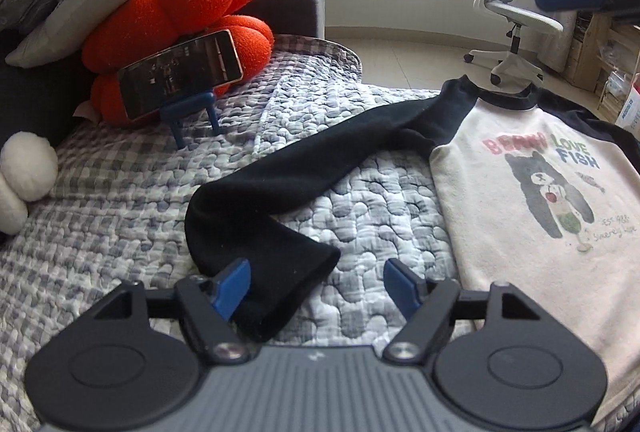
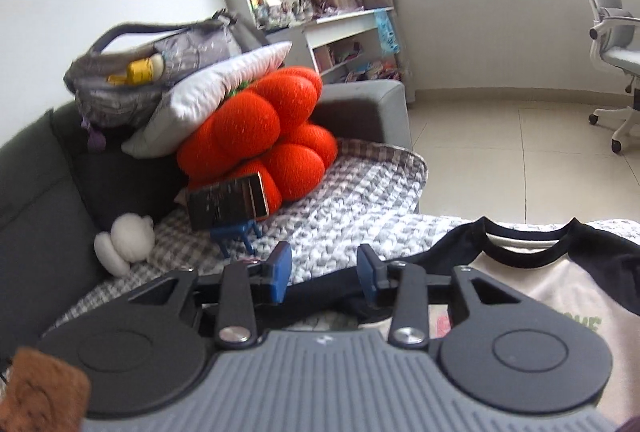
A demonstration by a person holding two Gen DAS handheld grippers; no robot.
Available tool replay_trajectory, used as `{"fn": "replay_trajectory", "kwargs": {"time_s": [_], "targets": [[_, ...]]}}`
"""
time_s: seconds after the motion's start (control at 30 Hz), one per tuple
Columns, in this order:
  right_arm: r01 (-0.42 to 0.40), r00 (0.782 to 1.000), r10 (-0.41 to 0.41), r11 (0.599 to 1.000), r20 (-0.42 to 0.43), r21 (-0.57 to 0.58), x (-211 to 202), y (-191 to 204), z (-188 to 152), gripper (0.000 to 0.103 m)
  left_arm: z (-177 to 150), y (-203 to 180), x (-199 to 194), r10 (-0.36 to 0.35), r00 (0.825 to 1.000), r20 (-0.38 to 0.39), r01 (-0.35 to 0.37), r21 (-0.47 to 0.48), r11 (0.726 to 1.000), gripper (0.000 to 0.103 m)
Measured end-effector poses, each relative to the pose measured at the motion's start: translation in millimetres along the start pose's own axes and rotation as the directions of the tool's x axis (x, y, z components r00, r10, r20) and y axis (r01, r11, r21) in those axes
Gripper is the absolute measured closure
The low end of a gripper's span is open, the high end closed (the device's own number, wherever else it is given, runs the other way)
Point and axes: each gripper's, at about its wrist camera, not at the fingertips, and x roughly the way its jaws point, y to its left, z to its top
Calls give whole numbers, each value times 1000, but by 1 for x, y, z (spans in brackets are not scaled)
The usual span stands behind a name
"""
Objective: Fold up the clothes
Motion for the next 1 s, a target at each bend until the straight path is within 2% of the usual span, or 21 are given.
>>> {"fn": "replay_trajectory", "kwargs": {"time_s": [0.13,0.2,0.23,0.27,0.3,0.33,0.37,0.47,0.6,0.67,0.87,1.0], "targets": [[8,999,-8,1000,35,4,4,5,-4,63,3,-7,16,38,999,1,-38,60,997,24],[7,1000,-6,1000,30,-24,10,5,-15,62,2,-7,23,44,999,-13,-43,78,996,29],[4,1000,-4,1000,23,-22,16,2,-21,62,3,-3,25,47,999,-23,-46,70,996,43],[3,1000,-2,1000,15,-18,21,0,-28,62,3,3,27,43,999,-33,-42,45,998,67],[6,1000,-6,1000,-4,-3,26,-5,-31,62,4,9,29,35,998,-43,-34,13,999,80],[16,1000,-15,1000,-24,9,31,-8,-33,62,5,19,30,19,998,-52,-20,-31,999,99],[30,999,-30,999,-34,19,35,-12,-34,62,6,28,30,11,999,-49,-14,-71,997,101],[40,999,-40,998,-15,37,33,-19,-35,62,11,60,24,26,1000,-4,-27,-185,982,102],[50,999,-48,997,-23,56,37,-26,-41,62,13,96,15,44,998,50,-25,-323,946,102],[56,998,-54,997,-35,48,40,-26,-44,62,13,110,11,82,995,60,-54,-368,928,102],[54,997,-54,998,-47,18,45,-29,-44,62,12,162,-2,142,983,116,-58,-537,842,102],[57,997,-54,997,-50,51,48,-34,-46,62,19,197,3,193,973,127,-75,-616,784,102]]}}
